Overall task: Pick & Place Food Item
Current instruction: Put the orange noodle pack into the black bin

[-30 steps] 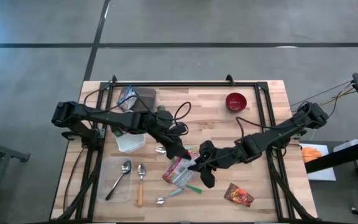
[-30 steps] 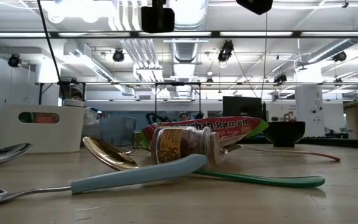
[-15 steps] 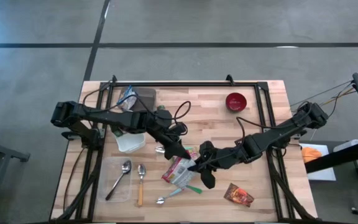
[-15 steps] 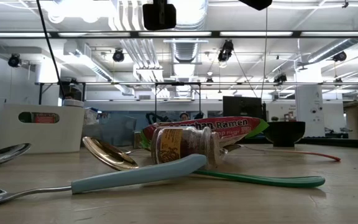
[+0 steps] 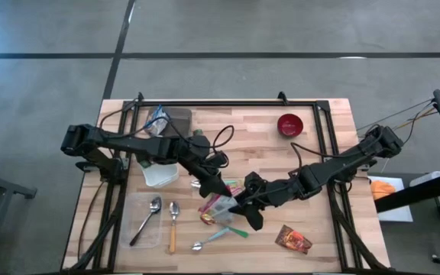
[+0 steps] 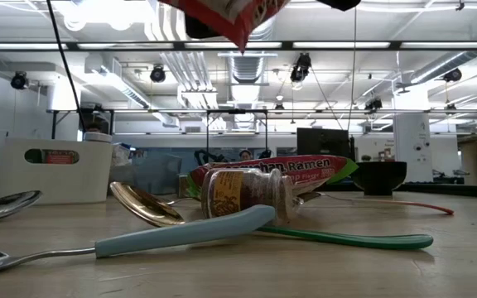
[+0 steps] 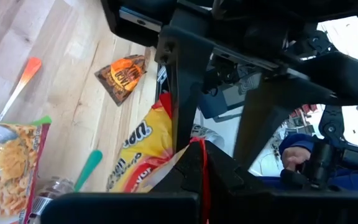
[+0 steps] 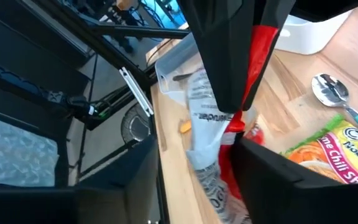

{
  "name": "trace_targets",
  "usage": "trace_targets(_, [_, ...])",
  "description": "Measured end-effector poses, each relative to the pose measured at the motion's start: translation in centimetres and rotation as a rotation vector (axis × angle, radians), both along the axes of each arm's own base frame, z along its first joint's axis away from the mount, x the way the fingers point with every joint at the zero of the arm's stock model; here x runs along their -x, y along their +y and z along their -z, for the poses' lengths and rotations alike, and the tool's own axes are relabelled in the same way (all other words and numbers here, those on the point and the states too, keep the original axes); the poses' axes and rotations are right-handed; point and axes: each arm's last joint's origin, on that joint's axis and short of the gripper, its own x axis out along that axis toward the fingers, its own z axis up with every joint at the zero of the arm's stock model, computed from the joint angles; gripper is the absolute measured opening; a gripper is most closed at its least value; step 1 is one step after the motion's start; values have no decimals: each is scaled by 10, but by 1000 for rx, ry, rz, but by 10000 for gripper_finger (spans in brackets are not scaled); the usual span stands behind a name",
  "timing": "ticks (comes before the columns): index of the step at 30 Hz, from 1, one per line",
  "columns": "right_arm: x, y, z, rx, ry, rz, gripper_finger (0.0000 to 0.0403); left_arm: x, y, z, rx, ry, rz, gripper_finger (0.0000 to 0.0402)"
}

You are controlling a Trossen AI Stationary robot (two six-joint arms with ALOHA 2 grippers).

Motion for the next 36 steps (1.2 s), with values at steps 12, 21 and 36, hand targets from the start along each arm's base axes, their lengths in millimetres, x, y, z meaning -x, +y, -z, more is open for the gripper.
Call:
trace_targets(12, [-2,0,-8,19,-31,-4,309,21,4,-10,-113,40,-58,0])
trace_targets(21, [-6,-3,-30,38,-98,-10,344,39,8,-20,-185,75,-118,0])
trace_targets(36, [-6,-3,-55,70,-159,-12,347,85,40,-42,-333,169,-370,0])
